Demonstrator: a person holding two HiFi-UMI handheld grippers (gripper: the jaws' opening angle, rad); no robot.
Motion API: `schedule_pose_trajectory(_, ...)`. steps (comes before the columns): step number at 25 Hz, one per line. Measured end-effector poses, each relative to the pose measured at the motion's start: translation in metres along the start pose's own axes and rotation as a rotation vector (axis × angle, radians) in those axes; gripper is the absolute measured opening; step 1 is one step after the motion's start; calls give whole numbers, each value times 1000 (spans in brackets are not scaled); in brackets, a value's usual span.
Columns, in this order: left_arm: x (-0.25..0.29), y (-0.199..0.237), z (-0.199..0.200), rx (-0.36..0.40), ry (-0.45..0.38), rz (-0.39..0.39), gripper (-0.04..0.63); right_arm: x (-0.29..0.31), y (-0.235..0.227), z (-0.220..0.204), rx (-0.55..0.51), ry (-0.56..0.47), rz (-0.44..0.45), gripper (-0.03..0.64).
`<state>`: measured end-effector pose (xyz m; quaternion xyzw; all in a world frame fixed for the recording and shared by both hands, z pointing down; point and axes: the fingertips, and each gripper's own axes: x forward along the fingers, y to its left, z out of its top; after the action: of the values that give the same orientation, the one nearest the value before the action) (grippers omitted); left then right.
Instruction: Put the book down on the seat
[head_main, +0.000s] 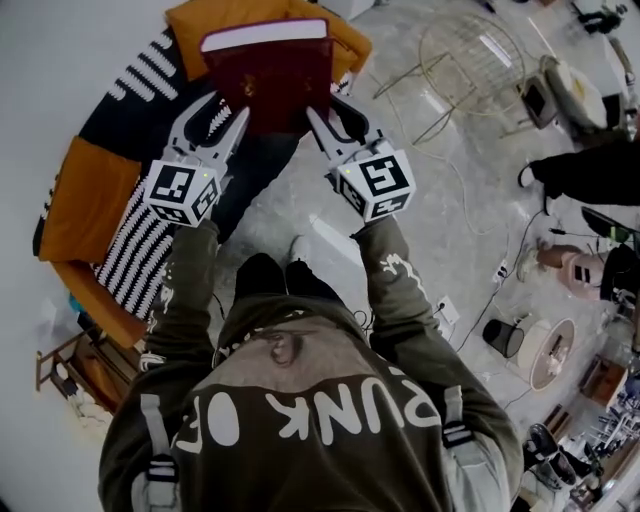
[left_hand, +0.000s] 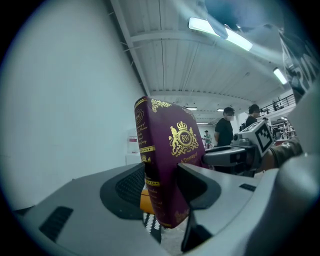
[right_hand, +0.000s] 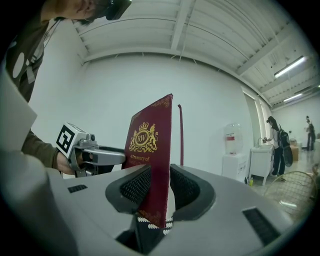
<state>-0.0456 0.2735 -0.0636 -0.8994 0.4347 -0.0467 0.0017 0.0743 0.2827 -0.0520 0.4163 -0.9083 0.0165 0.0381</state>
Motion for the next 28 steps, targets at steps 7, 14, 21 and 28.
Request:
schedule_pose_trajectory(7, 45, 35, -30, -30, 36, 1, 184, 46, -35, -30, 27, 51, 13, 130)
schedule_pose_trajectory(14, 117, 89, -103, -82, 91, -1, 184, 121, -87, -98, 72, 120, 18, 130)
schedule_pose_trajectory(21, 176, 153, -202, -169, 147, 10, 184, 207, -124, -192, 127, 215, 15, 130)
schedule_pose_trajectory(28, 219, 198, -308, -239, 208, 31, 184, 274, -151, -289, 162, 291, 15, 130)
